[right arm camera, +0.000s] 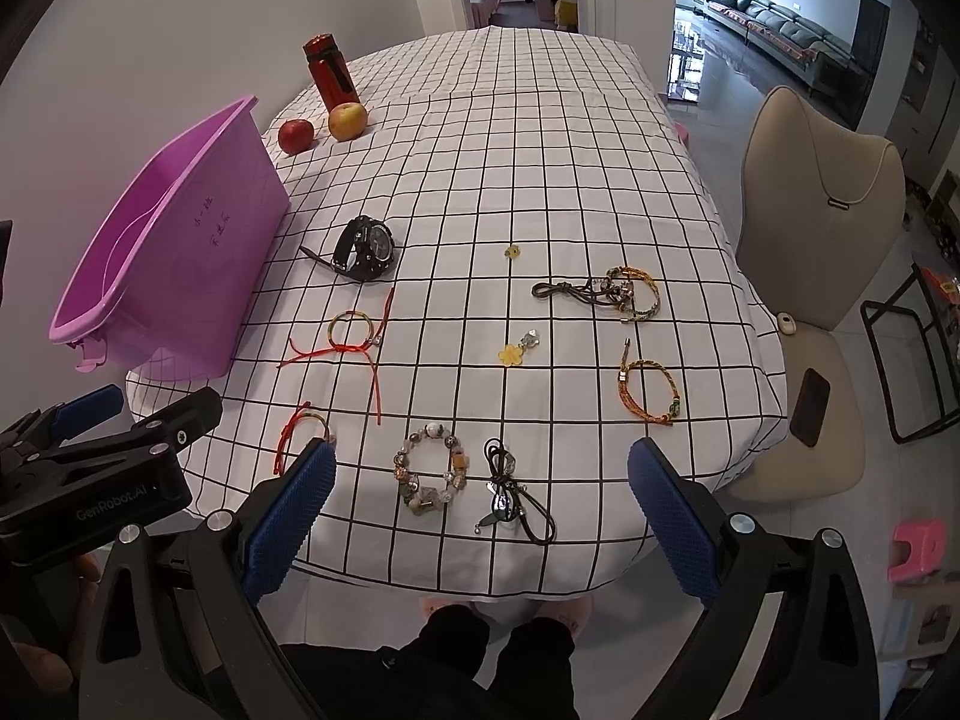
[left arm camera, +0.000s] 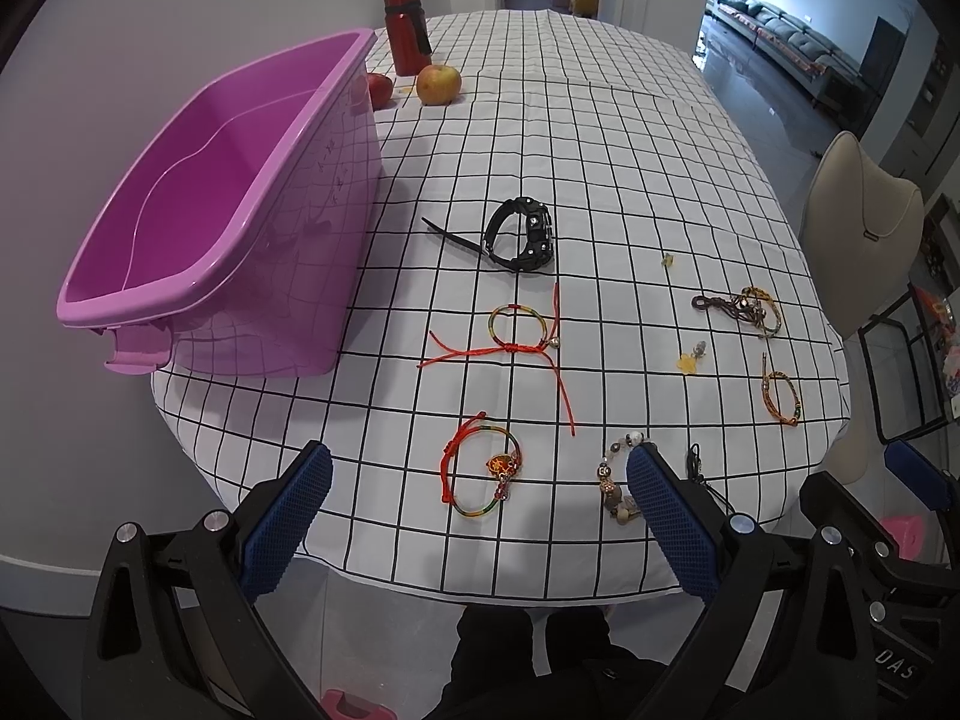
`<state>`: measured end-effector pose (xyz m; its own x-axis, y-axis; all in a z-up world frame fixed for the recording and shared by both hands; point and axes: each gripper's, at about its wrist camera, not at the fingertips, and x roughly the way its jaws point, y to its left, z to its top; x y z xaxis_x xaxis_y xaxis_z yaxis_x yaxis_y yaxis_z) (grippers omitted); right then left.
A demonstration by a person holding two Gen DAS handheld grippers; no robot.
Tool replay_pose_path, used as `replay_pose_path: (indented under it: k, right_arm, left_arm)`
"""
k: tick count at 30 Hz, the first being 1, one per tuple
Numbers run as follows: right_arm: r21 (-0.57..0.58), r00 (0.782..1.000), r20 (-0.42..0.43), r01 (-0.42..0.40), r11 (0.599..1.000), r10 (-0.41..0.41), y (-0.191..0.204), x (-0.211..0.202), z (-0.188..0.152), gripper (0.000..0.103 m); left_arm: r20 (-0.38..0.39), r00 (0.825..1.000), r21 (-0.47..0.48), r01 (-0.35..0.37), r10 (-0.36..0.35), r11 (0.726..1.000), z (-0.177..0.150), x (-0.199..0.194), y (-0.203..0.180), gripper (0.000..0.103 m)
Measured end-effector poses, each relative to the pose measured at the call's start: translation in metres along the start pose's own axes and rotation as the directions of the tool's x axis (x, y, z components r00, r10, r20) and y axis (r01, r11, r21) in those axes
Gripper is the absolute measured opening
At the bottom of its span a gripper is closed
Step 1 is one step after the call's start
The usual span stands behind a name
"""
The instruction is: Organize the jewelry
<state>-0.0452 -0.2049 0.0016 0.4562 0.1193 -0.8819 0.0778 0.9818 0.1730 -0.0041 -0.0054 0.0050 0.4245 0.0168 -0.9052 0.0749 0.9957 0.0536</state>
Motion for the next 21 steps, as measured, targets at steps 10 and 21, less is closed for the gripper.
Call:
replay_pose_path:
  k: [10, 21]
  right_arm:
    - [-0.002, 1.0, -0.002, -0.001, 1.0, 0.001, 0.0011, 0.0002, 0.0006, 0.094]
    - [-0.007, 1.0, -0.006, -0.003, 1.0, 0.003, 0.0049, 0.0028, 0.0019, 0.094]
  left_arm:
    - [0.001, 1.0, 0.001, -0.001, 0.001, 1.0, -0.0002, -0.0001, -0.0003, 0.097]
    - [0.0, 1.0, 0.001, 0.0, 0.0, 1.0, -0.0002, 0.0, -0.0001, 0.097]
